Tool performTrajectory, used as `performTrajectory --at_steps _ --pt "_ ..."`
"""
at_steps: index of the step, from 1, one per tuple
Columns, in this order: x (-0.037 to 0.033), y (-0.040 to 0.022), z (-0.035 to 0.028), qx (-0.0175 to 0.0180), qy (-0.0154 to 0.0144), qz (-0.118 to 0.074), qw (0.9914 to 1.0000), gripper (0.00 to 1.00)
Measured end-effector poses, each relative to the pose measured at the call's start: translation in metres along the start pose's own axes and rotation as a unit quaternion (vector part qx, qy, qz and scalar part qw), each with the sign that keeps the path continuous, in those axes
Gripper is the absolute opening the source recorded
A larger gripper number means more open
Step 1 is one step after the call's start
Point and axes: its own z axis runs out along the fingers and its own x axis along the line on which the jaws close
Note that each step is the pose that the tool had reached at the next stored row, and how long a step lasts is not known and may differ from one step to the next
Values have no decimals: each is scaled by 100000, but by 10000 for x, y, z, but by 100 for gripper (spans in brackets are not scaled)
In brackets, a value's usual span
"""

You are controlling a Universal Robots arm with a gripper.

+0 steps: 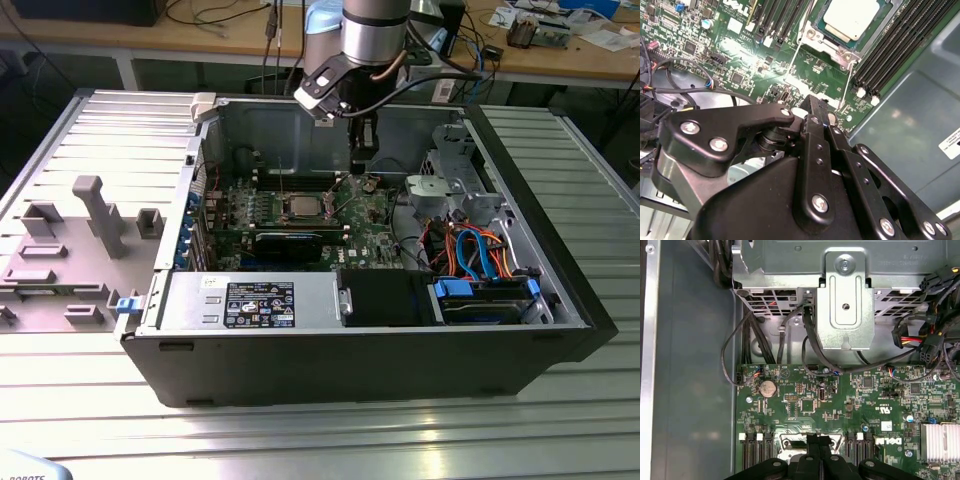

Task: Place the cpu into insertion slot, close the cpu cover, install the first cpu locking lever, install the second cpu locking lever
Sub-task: 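Close the cpu cover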

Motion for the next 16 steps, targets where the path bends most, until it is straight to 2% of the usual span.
performTrajectory --at_steps 16 --pt "0 38 2 2 3 -1 100000 11"
